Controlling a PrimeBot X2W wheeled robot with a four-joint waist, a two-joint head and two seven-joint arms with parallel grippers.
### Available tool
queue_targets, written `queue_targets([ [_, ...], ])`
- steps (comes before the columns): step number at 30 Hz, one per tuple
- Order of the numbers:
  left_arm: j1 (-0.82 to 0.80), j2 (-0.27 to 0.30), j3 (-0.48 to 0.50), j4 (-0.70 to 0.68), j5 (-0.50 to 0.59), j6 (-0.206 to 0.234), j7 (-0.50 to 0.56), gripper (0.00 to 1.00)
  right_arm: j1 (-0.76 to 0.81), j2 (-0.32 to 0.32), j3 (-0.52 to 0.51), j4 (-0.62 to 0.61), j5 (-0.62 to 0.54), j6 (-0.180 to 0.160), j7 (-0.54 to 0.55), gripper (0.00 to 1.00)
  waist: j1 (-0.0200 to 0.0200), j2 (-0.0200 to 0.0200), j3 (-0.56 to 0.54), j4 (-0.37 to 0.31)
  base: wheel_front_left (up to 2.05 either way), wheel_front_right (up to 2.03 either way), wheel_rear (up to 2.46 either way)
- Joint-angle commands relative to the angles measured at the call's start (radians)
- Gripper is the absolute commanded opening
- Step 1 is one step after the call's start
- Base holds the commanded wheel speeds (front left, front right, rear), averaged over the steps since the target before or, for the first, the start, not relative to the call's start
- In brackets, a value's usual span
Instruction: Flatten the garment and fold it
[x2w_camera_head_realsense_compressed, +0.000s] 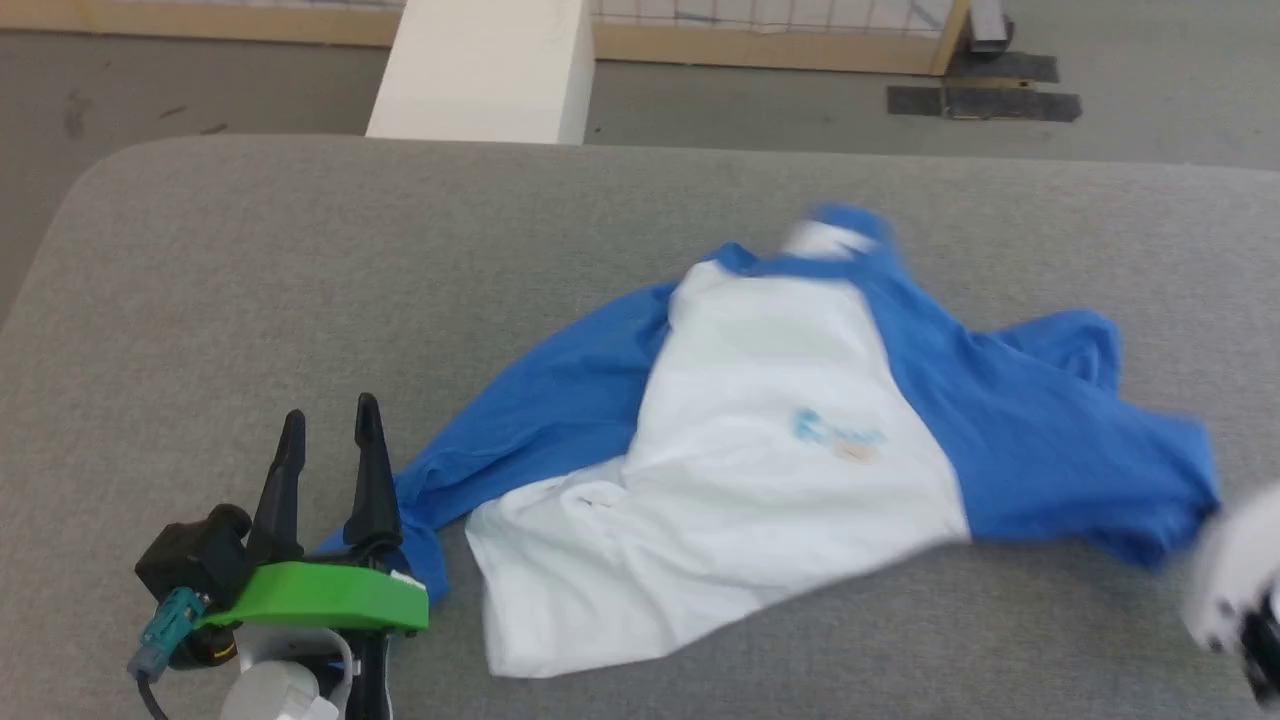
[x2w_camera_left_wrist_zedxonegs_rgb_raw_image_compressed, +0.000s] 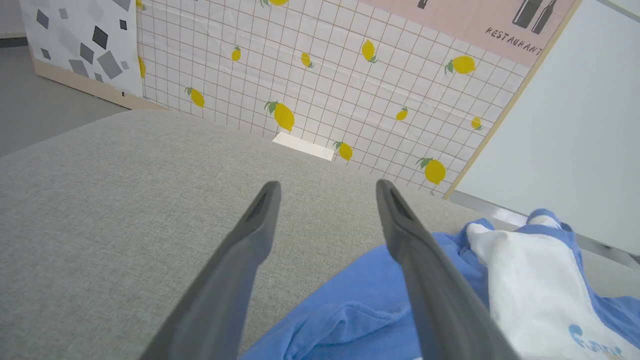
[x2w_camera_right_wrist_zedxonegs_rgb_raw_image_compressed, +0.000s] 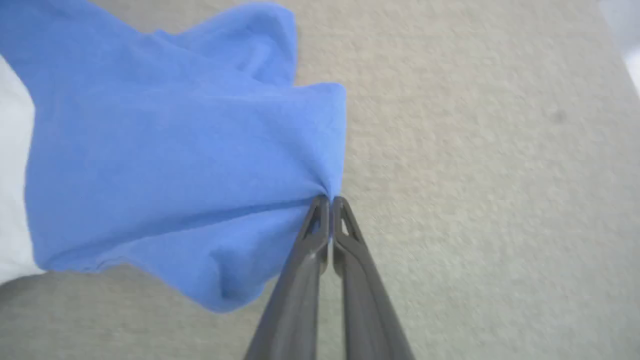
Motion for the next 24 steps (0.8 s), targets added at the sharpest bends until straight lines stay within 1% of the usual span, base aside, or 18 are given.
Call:
queue_targets([
  [1,0.010,-0.004,-0.002,-0.004,0.012,0.000,-0.004,1.00,0.049,0.025,-0.045,-0.028,-0.023,-0.002,0.019,0.00,0.0000,-0.0001,-0.017,-0.028,0.00,0.00,0.00],
  [2,0.013,-0.003,-0.001,-0.004,0.012,0.001,-0.004,1.00,0.090,0.042,-0.089,-0.044,-0.038,-0.002,0.036,0.00,0.0000,-0.0001,-0.015,-0.033,0.00,0.00,0.00],
  [5,0.024,0.001,0.008,0.000,0.009,0.007,-0.003,1.00,0.148,0.072,-0.155,-0.059,-0.052,-0.002,0.059,0.00,0.0000,-0.0001,-0.014,-0.054,0.00,0.00,0.00],
  [6,0.028,0.005,0.009,0.004,0.010,0.009,0.000,1.00,0.154,0.076,-0.166,-0.061,-0.045,-0.002,0.053,1.00,0.0000,-0.0001,-0.014,-0.060,0.00,0.00,0.00],
  [7,0.028,0.009,0.006,0.009,0.012,0.008,0.006,1.00,0.151,0.077,-0.174,-0.059,-0.021,-0.002,0.039,1.00,0.0000,-0.0001,-0.014,-0.063,0.00,0.00,0.00],
  [9,0.016,0.022,-0.005,0.015,0.019,0.003,0.024,1.00,0.130,0.078,-0.181,-0.047,0.066,-0.002,-0.023,1.00,0.0000,-0.0001,-0.015,-0.067,0.00,0.00,0.00],
  [10,0.000,0.034,-0.011,0.017,0.024,0.000,0.042,1.00,0.106,0.078,-0.180,-0.044,0.132,-0.002,-0.104,1.00,0.0000,-0.0001,-0.018,-0.072,0.00,0.00,0.00],
  [11,-0.015,0.043,-0.012,0.018,0.027,0.001,0.060,1.00,0.093,0.078,-0.176,-0.045,0.162,-0.002,-0.167,1.00,0.0000,-0.0001,-0.020,-0.075,0.00,0.00,0.00],
  [13,-0.061,0.066,-0.014,0.017,0.034,0.006,0.103,1.00,0.075,0.079,-0.169,-0.044,0.185,-0.002,-0.299,1.00,0.0000,-0.0001,-0.021,-0.082,0.00,0.00,0.00],
  [15,-0.113,0.079,-0.015,0.027,0.034,0.028,0.190,1.00,0.065,0.079,-0.163,-0.033,0.185,-0.002,-0.395,1.00,0.0000,-0.0001,-0.022,-0.088,0.00,0.00,0.00],
  [17,-0.166,0.092,-0.019,0.057,0.029,0.063,0.331,1.00,0.053,0.079,-0.154,-0.011,0.193,-0.002,-0.454,1.00,0.0000,-0.0001,-0.019,-0.096,0.00,0.00,0.00],
  [20,-0.217,0.116,-0.044,0.112,0.018,0.115,0.623,1.00,0.039,0.079,-0.122,0.023,0.197,-0.002,-0.496,1.00,0.0000,-0.0001,-0.013,-0.116,0.00,0.00,0.00],
  [22,-0.231,0.139,-0.065,0.125,0.028,0.135,0.758,1.00,0.036,0.079,-0.110,0.038,0.201,-0.002,-0.514,1.00,0.0000,-0.0001,-0.004,-0.129,0.00,0.00,0.00],
  [24,-0.220,0.162,-0.097,0.146,0.039,0.138,0.885,1.00,0.037,0.079,-0.106,0.053,0.206,-0.002,-0.529,1.00,0.0000,-0.0001,0.003,-0.136,0.00,0.00,0.00],
])
